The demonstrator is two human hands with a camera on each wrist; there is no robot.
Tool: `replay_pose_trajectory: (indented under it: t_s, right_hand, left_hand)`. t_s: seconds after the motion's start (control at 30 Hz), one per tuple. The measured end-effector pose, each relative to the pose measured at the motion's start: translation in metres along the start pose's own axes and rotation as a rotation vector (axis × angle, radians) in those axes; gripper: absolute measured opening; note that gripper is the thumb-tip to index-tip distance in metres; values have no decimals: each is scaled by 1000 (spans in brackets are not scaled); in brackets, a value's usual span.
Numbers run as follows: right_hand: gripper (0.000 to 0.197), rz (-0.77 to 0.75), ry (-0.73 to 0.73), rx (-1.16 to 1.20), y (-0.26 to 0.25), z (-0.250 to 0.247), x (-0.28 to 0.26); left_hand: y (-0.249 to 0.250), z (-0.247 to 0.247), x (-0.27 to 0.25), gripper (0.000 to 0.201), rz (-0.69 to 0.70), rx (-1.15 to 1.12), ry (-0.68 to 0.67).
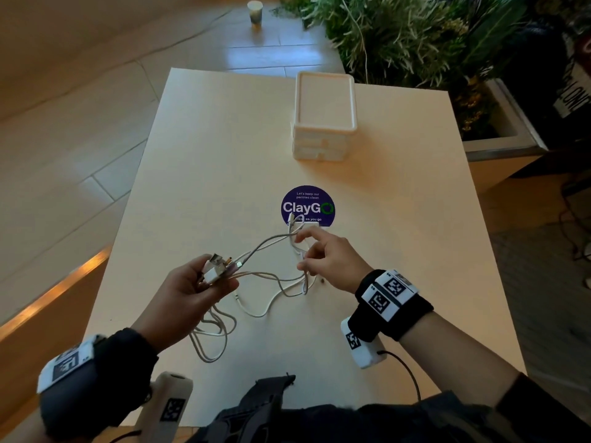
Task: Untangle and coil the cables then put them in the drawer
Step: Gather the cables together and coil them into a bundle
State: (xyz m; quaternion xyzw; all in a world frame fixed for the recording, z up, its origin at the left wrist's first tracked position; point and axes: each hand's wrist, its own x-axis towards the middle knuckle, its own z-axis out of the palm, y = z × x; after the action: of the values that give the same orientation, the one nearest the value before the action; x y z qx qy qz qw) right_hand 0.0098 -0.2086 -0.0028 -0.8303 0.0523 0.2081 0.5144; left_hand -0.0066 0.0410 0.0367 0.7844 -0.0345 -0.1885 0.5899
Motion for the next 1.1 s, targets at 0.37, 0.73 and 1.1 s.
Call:
replay_pose_trajectory:
  t_s: [0.37, 0.73, 1.1]
  right_hand:
    - [46, -51, 30, 13, -4, 5, 11]
    - [19, -125, -49, 65, -2, 16, 4]
    - [25, 243, 108, 752, -19, 21, 1]
  left_hand:
    - [-4, -8, 3, 10, 1, 23, -5]
    - [-10, -8, 8, 8, 46, 89, -44]
    - [-32, 20, -14, 18, 87, 256, -179]
